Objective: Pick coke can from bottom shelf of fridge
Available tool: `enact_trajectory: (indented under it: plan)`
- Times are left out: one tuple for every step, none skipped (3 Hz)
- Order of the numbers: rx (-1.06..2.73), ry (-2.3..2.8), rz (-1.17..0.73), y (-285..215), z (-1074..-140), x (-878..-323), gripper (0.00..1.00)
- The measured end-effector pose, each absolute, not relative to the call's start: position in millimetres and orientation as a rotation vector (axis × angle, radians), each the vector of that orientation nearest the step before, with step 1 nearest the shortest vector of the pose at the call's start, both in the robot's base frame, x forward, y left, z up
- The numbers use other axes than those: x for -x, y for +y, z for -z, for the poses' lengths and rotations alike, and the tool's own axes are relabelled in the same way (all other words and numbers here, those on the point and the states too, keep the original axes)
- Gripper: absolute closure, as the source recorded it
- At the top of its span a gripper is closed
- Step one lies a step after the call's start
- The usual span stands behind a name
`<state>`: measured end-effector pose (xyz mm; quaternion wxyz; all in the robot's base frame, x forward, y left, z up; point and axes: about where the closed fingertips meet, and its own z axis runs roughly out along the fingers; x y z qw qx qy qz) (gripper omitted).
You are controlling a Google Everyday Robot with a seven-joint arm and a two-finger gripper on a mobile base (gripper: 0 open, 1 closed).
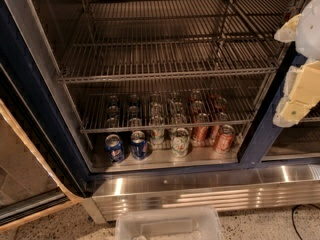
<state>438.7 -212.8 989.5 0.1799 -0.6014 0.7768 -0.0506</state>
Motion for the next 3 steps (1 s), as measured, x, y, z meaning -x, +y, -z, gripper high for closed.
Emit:
enact_trajectory:
  plan:
    - [1.695, 2.2, 0.161, -209, -987, -441, 0.0]
    - [1.606, 2.22, 0.069, -200, -956, -432, 0.0]
    - [1.455, 2.233, -0.11, -192, -900, -414, 0.0]
